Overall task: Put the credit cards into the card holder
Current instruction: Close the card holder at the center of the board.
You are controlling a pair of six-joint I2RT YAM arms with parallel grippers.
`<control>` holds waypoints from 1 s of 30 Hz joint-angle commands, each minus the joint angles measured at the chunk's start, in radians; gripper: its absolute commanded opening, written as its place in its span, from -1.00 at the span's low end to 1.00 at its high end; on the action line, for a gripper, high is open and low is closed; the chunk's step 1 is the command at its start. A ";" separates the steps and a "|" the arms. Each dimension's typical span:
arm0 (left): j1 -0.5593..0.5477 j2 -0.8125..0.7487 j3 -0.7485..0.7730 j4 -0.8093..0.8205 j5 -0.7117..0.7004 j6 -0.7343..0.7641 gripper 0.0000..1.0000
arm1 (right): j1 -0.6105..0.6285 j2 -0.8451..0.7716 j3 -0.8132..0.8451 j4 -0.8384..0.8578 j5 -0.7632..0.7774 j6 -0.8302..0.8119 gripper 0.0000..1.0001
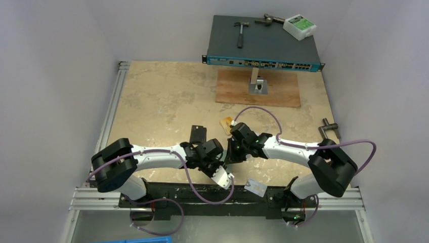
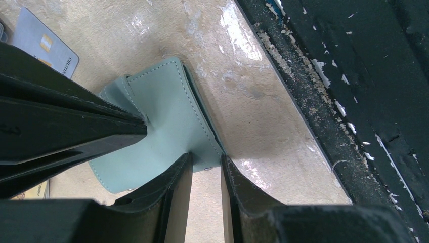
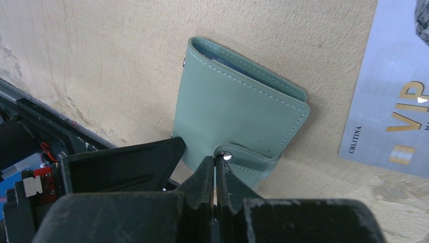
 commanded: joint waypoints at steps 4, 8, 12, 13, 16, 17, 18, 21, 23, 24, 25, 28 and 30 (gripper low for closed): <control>-0.002 0.006 0.005 0.005 0.006 -0.008 -0.48 | 0.005 0.014 0.026 0.013 0.012 -0.020 -1.00; -0.002 0.006 0.003 0.001 0.006 -0.006 -0.48 | 0.005 -0.010 0.029 -0.019 0.047 -0.021 -1.00; -0.002 0.004 0.008 -0.007 0.008 -0.004 -0.49 | 0.003 -0.043 0.029 -0.057 0.091 -0.016 -1.00; -0.002 0.004 0.008 -0.009 0.009 -0.004 -0.49 | 0.003 -0.045 0.029 -0.058 0.093 -0.016 -1.00; -0.002 0.003 0.010 -0.015 0.009 -0.004 -0.49 | 0.003 -0.045 0.029 -0.058 0.098 -0.016 -1.00; -0.002 0.003 0.010 -0.016 0.010 -0.004 -0.50 | 0.003 -0.041 0.029 -0.052 0.093 -0.015 -1.00; -0.002 0.004 0.010 -0.017 0.009 -0.004 -0.50 | 0.003 -0.034 0.028 -0.046 0.085 -0.015 -1.00; -0.002 0.001 0.010 -0.020 0.009 -0.003 -0.49 | 0.003 -0.003 0.040 -0.033 0.070 -0.028 -1.00; -0.002 0.003 0.010 -0.020 0.010 -0.002 -0.50 | 0.003 0.009 0.042 -0.014 0.058 -0.033 -1.00; -0.002 0.004 0.010 -0.020 0.009 -0.003 -0.50 | 0.003 0.013 0.043 -0.007 0.052 -0.039 -1.00; -0.001 0.003 0.010 -0.019 0.009 -0.002 -0.50 | 0.003 0.020 0.045 -0.007 0.054 -0.043 -1.00; -0.002 0.006 0.008 -0.017 0.009 0.002 -0.50 | 0.003 0.030 0.030 0.004 0.037 -0.043 -1.00; -0.002 0.007 0.009 -0.019 0.009 0.003 -0.50 | 0.003 0.025 0.018 0.014 0.016 -0.036 -1.00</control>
